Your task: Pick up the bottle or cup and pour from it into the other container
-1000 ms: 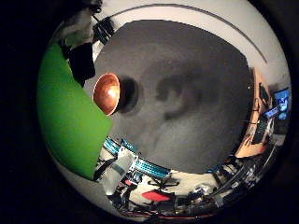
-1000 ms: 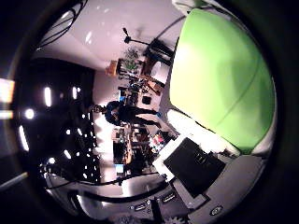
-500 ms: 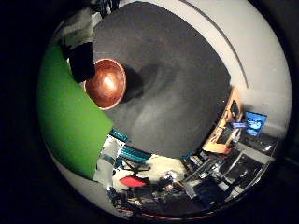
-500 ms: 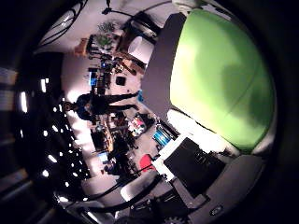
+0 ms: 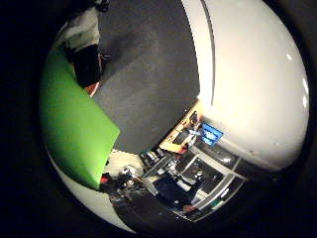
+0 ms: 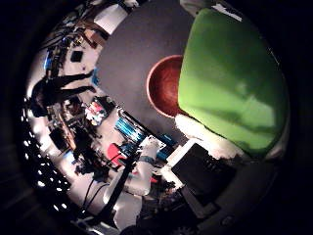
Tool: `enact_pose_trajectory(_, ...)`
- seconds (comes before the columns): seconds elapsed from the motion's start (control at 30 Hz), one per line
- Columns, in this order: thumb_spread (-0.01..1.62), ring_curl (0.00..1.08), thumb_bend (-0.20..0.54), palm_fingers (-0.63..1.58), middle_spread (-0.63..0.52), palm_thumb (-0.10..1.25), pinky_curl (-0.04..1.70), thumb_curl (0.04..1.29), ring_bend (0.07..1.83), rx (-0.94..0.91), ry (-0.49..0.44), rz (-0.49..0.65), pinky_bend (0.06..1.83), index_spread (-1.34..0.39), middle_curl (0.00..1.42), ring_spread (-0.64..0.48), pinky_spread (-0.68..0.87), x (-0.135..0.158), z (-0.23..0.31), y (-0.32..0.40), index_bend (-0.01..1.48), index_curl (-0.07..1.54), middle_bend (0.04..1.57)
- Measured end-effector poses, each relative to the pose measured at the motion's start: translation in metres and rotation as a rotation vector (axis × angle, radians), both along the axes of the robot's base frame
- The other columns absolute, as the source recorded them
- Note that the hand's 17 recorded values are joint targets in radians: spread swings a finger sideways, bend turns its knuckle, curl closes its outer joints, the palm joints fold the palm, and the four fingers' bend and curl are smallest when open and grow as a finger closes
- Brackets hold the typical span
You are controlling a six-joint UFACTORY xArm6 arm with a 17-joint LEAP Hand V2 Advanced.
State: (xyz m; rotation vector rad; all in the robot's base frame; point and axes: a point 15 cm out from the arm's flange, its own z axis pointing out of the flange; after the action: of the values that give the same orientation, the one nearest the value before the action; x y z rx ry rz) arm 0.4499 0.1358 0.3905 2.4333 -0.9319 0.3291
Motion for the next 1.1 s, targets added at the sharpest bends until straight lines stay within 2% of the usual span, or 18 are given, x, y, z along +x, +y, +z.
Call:
enact_pose_trajectory(0.27,0.75,0.8,-0.028,0.69,-0.38,0.91,1.23,0.65,1.55,-0.204,0.008,0.098,1.3,-0.55,1.2,-0.26,-0.25,0.014,-0.032,0.025,0.71,1.17,1.12)
enact_pose_trajectory(0.53,0.75,0.8,-0.028,0.7,-0.38,0.91,1.23,0.65,1.55,-0.347,-0.002,0.15,1.3,-0.55,1.21,-0.26,-0.24,0.012,-0.032,0.037,0.69,1.18,1.11)
enact_pose_trajectory(0.73,0.76,0.81,-0.028,0.69,-0.39,0.9,1.23,0.64,1.55,-0.44,0.038,0.131,1.3,-0.56,1.21,-0.26,-0.24,-0.004,-0.026,0.032,0.69,1.18,1.11)
enact_pose_trajectory(1.1,0.78,0.81,-0.027,0.67,-0.4,0.9,1.24,0.64,1.56,-0.456,0.052,0.117,1.31,-0.56,1.23,-0.26,-0.24,-0.012,-0.022,0.03,0.69,1.19,1.11)
